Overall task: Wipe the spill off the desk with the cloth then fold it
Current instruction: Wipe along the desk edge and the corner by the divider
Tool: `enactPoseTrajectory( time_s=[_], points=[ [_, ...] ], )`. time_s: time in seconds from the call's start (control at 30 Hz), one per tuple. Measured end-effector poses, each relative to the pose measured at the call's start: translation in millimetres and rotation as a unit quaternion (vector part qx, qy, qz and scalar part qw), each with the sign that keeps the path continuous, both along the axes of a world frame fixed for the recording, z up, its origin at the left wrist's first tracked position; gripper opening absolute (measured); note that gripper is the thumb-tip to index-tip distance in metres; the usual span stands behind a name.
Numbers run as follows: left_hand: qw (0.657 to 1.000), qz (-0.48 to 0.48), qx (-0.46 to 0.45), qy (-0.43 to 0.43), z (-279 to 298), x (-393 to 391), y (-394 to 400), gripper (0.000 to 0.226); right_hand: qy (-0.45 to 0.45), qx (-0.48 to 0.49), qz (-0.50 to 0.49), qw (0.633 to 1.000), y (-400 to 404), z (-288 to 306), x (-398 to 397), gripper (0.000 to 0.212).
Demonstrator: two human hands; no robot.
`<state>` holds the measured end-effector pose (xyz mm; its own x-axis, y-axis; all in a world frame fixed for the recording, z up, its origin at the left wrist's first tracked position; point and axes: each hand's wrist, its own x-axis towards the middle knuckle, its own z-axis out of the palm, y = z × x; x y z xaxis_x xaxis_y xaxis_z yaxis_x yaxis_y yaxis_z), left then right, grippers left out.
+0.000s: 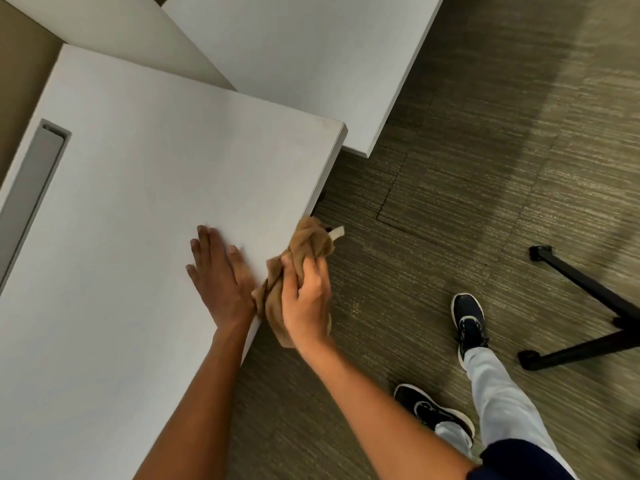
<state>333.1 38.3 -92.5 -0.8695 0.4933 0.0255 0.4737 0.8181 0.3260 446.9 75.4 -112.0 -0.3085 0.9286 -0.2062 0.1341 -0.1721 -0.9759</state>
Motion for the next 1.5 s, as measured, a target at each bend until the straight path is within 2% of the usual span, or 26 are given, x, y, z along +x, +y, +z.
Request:
enactPoseTrajectory(
  time_s=[0.17,0.33,0.47,0.63,0.77,0.9,1.0,1.07,1.23,1.5],
  points=[
    [1.0,-0.003,-0.011,-0.004,1.9,1.5,0.8,0.061,0.022,-0.037,-0.043,0.998,103.0,4.5,-9.6,0.047],
    [1.0,-0.002,-0.02,-0.002,2.0,2.3,0.7,0.062,0.052,-0.068,-0.055,0.995,176.5,2.0,-12.6,0.038],
    [1.0,0.004,-0.03,-0.004,2.7,3.3,1.9,0.061,0.058,-0.074,-0.043,0.995,161.8,4.9,-7.6,0.033],
    [0.999,0.01,-0.032,-0.004,4.5,6.9,3.4,0.062,0.062,-0.074,-0.016,0.995,84.9,8.5,0.5,0.037],
    [0.999,0.017,-0.029,-0.002,5.2,8.6,2.9,0.06,0.01,-0.063,0.003,0.998,20.6,18.0,1.4,0.045],
    [0.999,0.027,-0.025,-0.007,3.9,8.7,2.8,0.059,-0.021,-0.044,0.039,0.998,1.0,22.2,6.8,0.05],
    [0.999,0.028,-0.024,-0.007,3.0,6.0,1.5,0.059,-0.049,-0.022,0.089,0.995,13.9,21.1,16.9,0.056],
    [0.999,0.025,-0.025,-0.009,1.3,5.1,0.9,0.059,-0.061,-0.008,0.1,0.993,36.1,19.4,20.8,0.05],
    [0.999,0.017,-0.038,-0.013,2.2,5.6,-0.9,0.058,-0.033,-0.039,0.03,0.998,129.9,22.0,5.2,0.041],
    [0.999,0.016,-0.049,-0.017,3.0,5.6,1.0,0.06,-0.047,-0.028,0.033,0.998,201.8,12.6,0.6,0.04]
  ],
)
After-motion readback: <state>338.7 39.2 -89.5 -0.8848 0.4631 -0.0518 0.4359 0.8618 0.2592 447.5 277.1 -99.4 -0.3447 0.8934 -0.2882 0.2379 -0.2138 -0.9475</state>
